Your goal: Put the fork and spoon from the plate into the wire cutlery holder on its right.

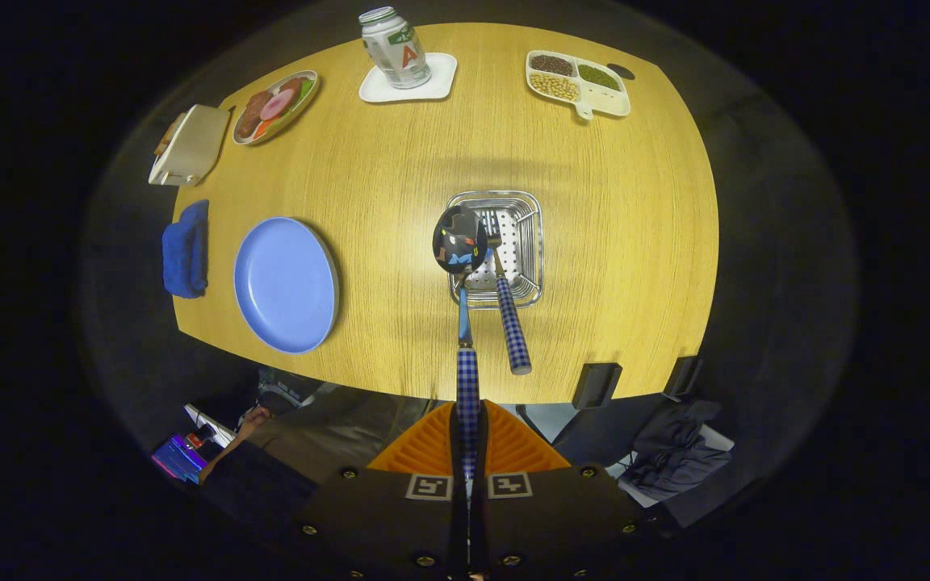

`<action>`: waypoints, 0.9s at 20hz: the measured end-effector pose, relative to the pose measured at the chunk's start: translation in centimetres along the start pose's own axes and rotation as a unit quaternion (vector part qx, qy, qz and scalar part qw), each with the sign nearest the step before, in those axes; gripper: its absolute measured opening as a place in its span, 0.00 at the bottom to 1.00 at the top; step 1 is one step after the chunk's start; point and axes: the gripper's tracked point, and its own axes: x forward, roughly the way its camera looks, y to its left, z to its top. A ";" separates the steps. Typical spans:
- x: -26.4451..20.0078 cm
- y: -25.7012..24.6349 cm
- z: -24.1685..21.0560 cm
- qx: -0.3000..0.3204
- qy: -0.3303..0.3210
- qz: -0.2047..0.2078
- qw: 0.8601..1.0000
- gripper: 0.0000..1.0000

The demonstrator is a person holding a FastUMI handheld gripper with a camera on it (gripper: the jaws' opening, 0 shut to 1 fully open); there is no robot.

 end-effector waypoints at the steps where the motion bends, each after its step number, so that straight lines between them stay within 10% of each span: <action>1: 0.3 -0.1 0.2 0.008 0.008 0.003 1.000 0.02; 18: 3.5 -0.4 2.5 0.003 0.099 -0.059 0.993 0.02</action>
